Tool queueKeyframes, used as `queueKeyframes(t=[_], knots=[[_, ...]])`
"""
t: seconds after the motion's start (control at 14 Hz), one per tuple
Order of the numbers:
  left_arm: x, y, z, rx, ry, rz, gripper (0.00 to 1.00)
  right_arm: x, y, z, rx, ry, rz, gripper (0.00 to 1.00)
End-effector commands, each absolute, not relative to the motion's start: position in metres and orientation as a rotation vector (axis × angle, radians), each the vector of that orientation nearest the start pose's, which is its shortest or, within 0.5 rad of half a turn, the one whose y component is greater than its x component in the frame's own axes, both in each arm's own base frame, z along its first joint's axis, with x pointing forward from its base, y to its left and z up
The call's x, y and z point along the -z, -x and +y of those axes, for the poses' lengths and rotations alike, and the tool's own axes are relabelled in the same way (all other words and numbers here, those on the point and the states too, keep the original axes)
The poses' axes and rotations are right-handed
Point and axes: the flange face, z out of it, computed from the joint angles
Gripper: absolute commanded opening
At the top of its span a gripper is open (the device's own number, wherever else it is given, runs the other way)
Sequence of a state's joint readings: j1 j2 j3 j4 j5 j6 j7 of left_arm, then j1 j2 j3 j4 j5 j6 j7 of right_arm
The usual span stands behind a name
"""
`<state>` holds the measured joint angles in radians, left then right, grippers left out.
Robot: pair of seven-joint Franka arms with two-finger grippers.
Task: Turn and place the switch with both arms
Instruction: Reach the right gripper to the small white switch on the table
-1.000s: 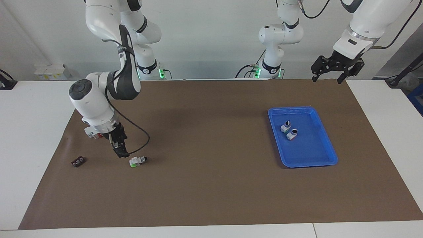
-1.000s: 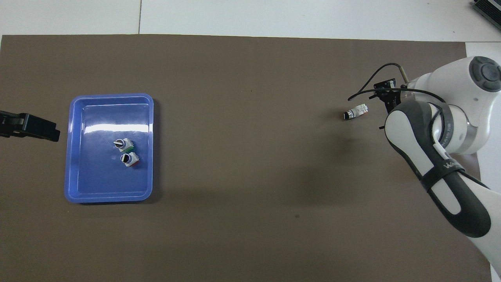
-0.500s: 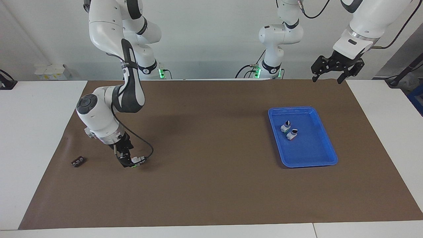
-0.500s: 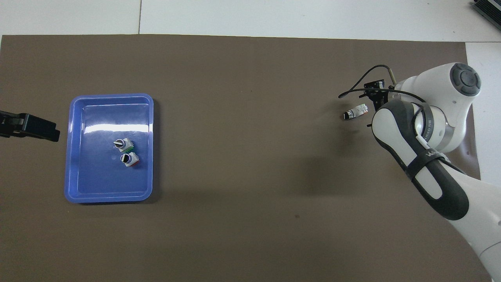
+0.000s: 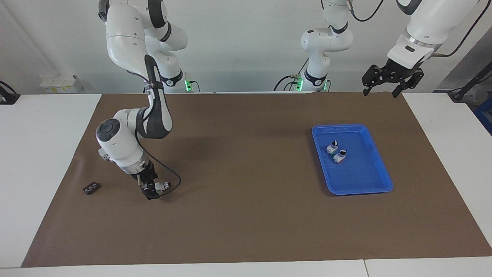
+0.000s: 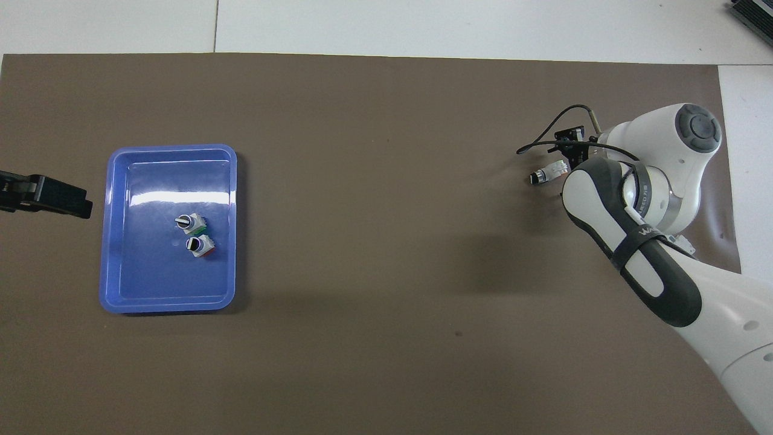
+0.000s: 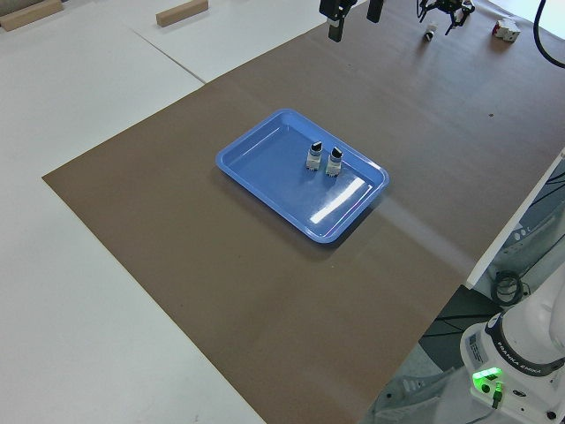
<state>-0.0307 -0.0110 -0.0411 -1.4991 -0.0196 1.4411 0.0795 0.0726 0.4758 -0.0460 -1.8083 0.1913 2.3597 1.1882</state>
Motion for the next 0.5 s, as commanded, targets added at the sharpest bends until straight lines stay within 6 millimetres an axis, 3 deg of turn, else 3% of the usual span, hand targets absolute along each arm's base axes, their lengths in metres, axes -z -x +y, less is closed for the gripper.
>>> queueKeyframes(t=[0.0,0.07,0.14,0.43], knots=[[-0.653,-0.528,-0.037,-0.082,3.132,0.224,1.0,-0.283,-0.66,0.023,-0.016,2.401,1.77,0.59],[-0.653,-0.528,-0.037,-0.08,3.132,0.224,1.0,-0.283,-0.66,0.023,-0.02,2.402,1.77,0.14],[-0.653,-0.528,-0.037,-0.08,3.132,0.224,1.0,-0.284,-0.661,0.021,-0.022,2.404,1.77,0.0],[-0.653,-0.528,-0.037,-0.08,3.132,0.224,1.0,-0.301,-0.668,0.02,-0.067,2.417,1.765,0.0]])
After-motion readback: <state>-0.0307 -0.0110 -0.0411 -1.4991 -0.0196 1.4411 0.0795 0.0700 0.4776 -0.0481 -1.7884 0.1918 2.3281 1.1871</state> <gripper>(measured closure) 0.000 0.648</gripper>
